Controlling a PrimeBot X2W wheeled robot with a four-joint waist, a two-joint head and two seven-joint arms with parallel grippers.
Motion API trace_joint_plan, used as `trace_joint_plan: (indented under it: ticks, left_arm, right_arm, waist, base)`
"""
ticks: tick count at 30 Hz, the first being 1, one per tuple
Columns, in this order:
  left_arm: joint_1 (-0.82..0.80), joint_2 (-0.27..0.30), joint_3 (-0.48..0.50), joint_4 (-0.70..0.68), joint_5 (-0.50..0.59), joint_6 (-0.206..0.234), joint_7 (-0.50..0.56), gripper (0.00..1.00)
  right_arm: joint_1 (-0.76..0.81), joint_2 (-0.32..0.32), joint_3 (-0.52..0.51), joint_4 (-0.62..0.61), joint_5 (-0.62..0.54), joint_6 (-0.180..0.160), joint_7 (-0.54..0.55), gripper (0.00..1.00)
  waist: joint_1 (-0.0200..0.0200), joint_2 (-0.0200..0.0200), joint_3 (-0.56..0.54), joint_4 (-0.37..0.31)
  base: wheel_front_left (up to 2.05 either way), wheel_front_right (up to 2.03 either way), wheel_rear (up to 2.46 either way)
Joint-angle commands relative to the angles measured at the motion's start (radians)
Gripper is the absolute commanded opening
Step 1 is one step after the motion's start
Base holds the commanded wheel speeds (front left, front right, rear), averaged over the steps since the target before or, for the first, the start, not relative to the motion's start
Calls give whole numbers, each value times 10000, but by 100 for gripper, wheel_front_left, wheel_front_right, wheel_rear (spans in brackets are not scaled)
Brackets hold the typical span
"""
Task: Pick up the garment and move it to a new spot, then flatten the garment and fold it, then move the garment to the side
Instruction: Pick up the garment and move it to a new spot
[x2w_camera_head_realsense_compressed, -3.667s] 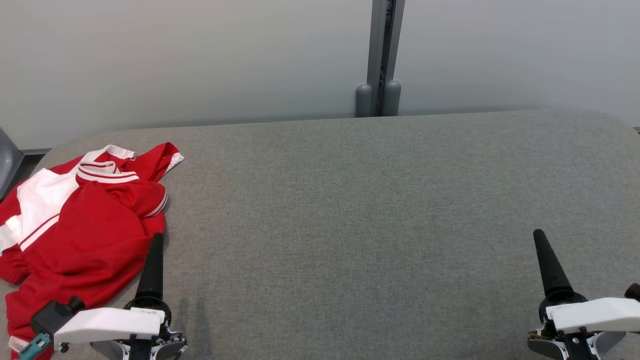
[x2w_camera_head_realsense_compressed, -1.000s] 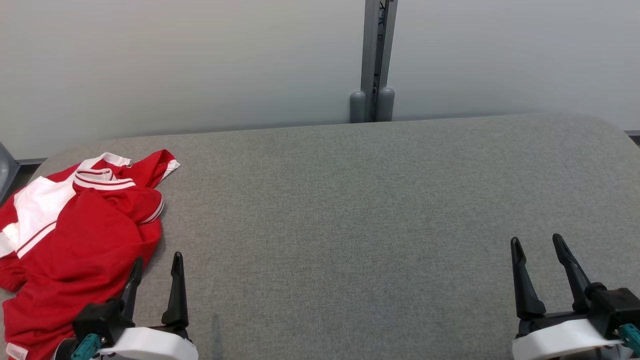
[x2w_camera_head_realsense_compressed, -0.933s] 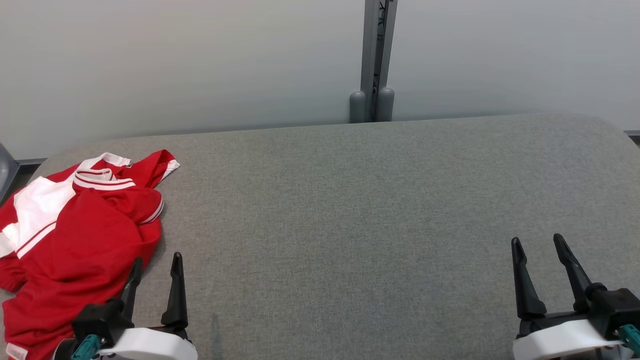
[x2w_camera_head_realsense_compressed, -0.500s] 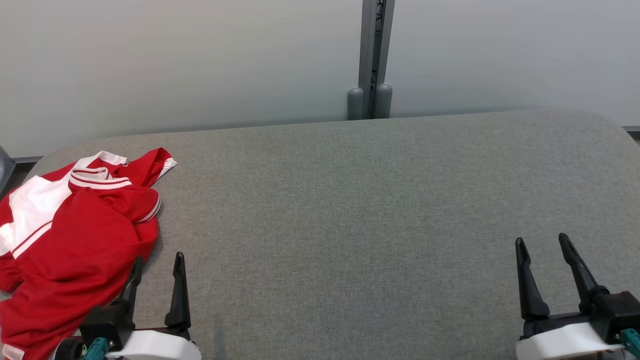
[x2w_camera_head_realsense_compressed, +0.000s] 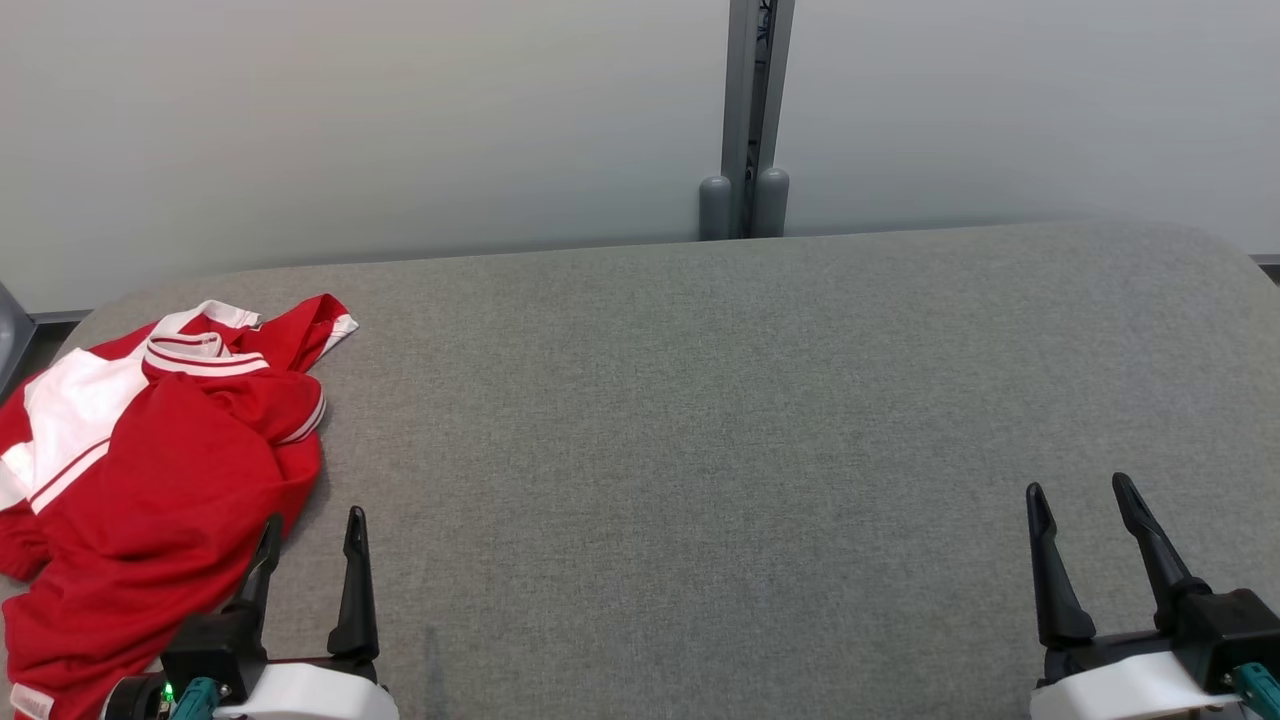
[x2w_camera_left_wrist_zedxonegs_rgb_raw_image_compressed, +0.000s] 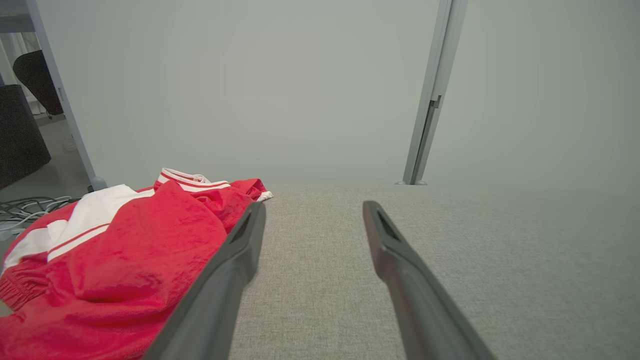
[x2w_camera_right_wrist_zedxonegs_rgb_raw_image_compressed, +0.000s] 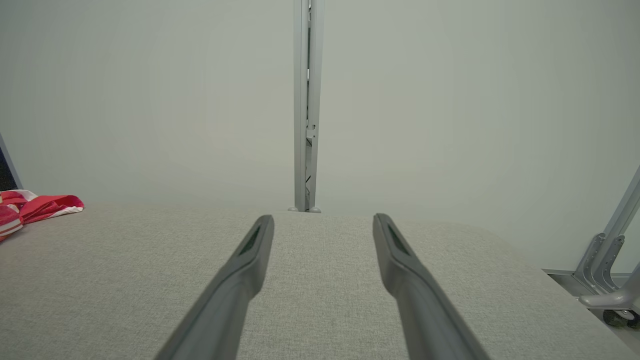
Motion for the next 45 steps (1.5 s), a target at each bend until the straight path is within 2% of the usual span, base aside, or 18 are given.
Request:
trace_joint_plan:
  ticks: [1, 10, 23, 28, 36, 40, 45]
  left_arm:
    - [10, 47, 15, -16, -43, -14, -45, 100]
    - [-96, 47, 7, 35, -49, -46, -36, 100]
    - [207, 44, 108, 77, -116, 3, -34, 100]
    - [314, 39, 123, 17, -245, 93, -34, 100]
    - [176, 45, 105, -26, -507, 289, -34, 100]
    - [-518, 39, 187, 123, -836, 367, -36, 100]
    - [-2134, 110, 78, 1222, -879, 315, 65, 100]
  right_arm:
    - [92, -50, -28, 6, 35, 18, -51, 100]
    - [165, -49, -54, 7, 50, 18, -49, 100]
    - [278, -50, 638, 153, 227, 11, -49, 100]
    - [241, -52, 862, 254, 198, 11, -48, 100]
    - [160, -52, 1050, 252, 176, 11, -42, 100]
    - [-53, -58, 938, 106, -106, 11, -35, 100]
    - [-515, -465, 1011, -86, -224, 11, -34, 100]
  waist:
    - [0, 0, -7, 19]
    - [0, 0, -45, 378]
    - [0, 0, -368, 2573]
    - [0, 0, -441, 3064]
    - [0, 0, -132, 2945]
    - [0, 0, 653, 2755]
    - [0, 0, 1987, 2480]
  base:
    - [0, 0, 0]
    - [0, 0, 0]
    - [0, 0, 0]
    - [0, 0, 0]
    - [0, 0, 0]
    - [0, 0, 0]
    - [0, 0, 0]
